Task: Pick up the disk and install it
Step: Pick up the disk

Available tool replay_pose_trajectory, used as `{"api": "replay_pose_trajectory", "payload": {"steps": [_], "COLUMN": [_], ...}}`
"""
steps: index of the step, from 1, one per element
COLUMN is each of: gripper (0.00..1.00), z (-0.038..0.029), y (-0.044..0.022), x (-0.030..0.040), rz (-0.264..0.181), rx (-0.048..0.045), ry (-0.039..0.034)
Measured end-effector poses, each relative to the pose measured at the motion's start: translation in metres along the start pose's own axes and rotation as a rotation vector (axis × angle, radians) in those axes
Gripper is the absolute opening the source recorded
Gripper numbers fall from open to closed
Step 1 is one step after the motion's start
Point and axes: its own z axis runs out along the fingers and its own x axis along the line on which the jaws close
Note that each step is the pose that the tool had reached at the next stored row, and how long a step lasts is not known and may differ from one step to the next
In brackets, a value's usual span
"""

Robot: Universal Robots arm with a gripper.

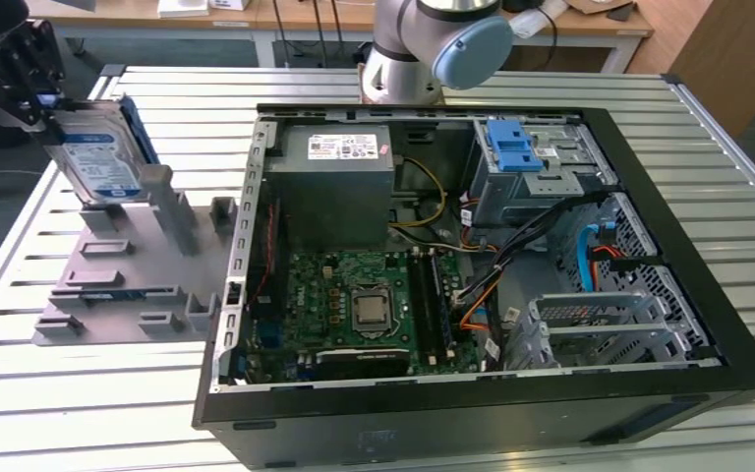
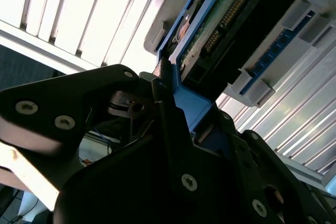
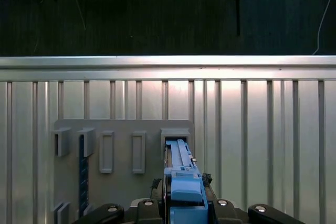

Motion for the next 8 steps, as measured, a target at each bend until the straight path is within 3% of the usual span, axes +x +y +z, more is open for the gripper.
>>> {"api": "replay_pose_trajectory", "payload": {"steps": [8], "gripper": [0.37], "z": [-0.0057], "y": [0.0], "x": [0.0], "rz": [0.0], "rx": [0.0001], "ry": [0.0]}}
